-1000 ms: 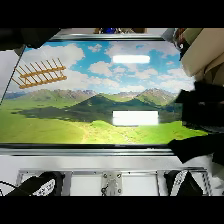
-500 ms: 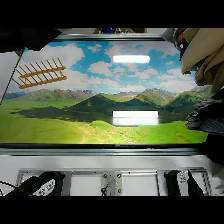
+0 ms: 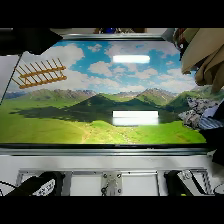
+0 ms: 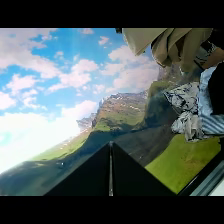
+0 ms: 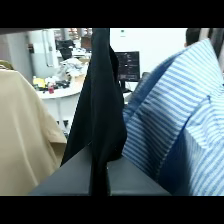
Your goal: Fold the clothes and pants, and hang the long-sleeved shirts on hangers.
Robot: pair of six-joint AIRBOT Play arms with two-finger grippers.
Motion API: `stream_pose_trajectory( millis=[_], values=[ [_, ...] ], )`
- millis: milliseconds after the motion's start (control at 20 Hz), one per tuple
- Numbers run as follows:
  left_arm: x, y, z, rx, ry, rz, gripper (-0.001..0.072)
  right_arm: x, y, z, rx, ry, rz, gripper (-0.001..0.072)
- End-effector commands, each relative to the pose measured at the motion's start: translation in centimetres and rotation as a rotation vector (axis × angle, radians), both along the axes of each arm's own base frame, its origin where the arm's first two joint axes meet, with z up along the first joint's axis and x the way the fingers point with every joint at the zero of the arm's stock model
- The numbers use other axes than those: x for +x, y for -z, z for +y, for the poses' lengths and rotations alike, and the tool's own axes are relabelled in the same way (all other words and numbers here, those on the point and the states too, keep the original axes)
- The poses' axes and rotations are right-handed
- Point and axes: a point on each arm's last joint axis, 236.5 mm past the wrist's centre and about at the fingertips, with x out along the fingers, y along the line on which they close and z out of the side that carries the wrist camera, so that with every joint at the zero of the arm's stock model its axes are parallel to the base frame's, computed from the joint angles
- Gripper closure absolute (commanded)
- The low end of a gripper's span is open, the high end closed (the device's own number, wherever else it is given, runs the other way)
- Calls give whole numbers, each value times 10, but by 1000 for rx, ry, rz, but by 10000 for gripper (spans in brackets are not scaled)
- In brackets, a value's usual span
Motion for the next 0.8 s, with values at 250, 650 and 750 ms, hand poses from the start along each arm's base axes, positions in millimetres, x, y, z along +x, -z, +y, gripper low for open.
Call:
stream_pose_trajectory(
  millis=[250, 650, 750],
  values=[
    [-1, 2, 0, 5, 4, 7, 690, -48, 52, -35, 202, 159, 87, 699],
    [-1, 2, 0, 5, 4, 7, 690, -88, 83, -23, 357, 268, 137, 699],
    [-1, 2, 0, 6, 4, 6, 690, -108, 80, -17, 364, 341, 129, 699]
  ],
)
